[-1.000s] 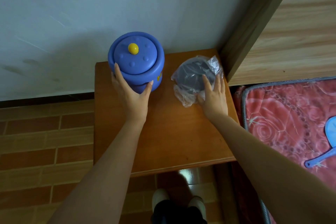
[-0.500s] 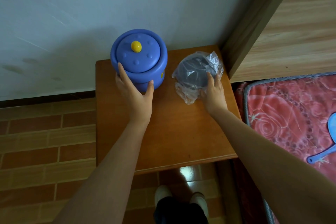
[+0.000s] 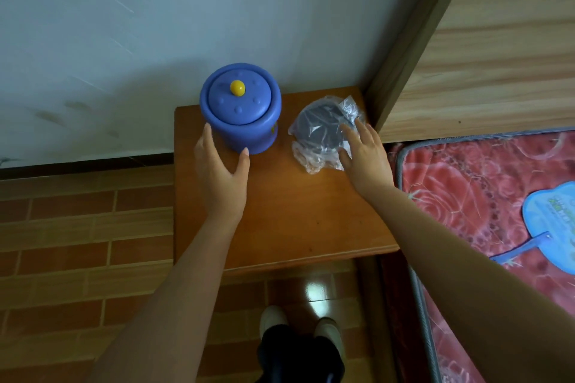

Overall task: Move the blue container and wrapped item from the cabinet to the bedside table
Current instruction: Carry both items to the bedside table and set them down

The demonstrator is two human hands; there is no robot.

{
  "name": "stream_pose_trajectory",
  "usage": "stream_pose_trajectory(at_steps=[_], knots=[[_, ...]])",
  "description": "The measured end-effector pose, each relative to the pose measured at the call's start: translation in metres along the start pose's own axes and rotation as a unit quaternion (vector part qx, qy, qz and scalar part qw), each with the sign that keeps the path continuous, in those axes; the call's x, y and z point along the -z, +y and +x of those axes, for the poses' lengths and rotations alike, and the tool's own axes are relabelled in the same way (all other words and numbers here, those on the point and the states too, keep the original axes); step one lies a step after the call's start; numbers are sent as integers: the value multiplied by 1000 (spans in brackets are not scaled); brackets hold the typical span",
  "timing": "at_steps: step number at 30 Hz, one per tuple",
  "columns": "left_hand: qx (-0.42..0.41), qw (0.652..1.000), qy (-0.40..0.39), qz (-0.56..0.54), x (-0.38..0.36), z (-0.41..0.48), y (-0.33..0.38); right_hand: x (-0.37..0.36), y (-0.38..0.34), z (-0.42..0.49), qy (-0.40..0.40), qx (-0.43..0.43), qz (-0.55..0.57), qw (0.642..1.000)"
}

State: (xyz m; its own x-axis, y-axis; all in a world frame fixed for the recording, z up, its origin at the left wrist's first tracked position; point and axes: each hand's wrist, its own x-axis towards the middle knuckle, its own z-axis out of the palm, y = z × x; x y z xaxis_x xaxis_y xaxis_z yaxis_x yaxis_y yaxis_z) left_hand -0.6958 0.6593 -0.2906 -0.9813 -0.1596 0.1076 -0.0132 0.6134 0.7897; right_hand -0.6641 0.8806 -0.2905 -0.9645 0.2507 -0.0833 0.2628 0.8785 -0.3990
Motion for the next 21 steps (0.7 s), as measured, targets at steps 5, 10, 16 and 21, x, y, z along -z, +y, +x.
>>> stream_pose_trajectory(at_steps=[5,10,16,21], knots=[[-87,994,-45,53,57,-2,47,69,-24,-21,78,93,-10,993],[-209,964,-63,154,129,-7,111,154,-50,-49,139,169,-29,975],[-238,934,-84,255,219,-40,175,238,-81,-106,146,235,8,961],[-246,916,-60,311,280,-80,206,267,-120,-149,120,300,19,946]])
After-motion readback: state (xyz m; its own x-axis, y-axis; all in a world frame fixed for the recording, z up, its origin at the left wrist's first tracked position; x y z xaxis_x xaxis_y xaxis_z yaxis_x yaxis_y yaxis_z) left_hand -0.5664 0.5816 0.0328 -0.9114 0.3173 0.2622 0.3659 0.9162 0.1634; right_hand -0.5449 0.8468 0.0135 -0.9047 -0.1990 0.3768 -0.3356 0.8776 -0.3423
